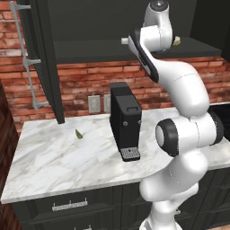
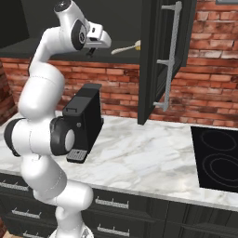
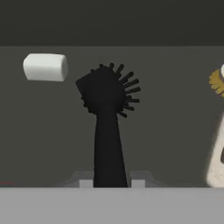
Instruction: Pick the dish brush and dish brush from the cabinet and place them on the counter.
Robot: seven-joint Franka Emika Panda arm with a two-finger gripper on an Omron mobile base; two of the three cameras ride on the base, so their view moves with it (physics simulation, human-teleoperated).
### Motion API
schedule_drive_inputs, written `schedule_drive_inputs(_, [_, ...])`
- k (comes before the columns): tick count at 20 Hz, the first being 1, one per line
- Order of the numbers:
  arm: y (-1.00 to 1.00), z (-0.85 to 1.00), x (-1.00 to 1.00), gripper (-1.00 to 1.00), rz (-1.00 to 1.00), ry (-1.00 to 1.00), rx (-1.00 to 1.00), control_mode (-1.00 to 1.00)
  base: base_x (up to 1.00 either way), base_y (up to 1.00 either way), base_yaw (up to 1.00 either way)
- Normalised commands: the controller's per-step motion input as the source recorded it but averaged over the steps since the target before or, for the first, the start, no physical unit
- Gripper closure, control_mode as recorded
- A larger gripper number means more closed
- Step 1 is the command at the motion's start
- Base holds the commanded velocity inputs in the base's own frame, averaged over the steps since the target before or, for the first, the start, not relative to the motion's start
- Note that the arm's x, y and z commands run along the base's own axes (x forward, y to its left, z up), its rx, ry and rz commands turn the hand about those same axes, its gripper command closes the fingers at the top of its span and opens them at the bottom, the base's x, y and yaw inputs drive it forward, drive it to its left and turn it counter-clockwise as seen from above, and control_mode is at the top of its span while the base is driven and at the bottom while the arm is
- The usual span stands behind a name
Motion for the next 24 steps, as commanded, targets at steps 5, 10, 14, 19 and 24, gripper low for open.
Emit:
schedule_drive_inputs(5, [0.0,0.0,-0.47,1.0,0.0,0.0,0.0,-1.0,0.0,0.0,0.0])
schedule_drive_inputs(10, [0.01,0.0,-0.55,1.0,0.0,0.04,0.0,-1.0,0.0,0.0,0.0])
schedule_drive_inputs(14, [0.0,0.0,-0.59,1.0,0.0,0.06,0.0,-1.0,0.0,0.0,0.0])
schedule_drive_inputs(19, [0.0,0.0,-0.62,1.0,0.0,0.07,0.0,-1.0,0.0,0.0,0.0])
schedule_drive_inputs(24, [0.0,0.0,-0.59,1.0,0.0,0.09,0.0,-1.0,0.0,0.0,0.0])
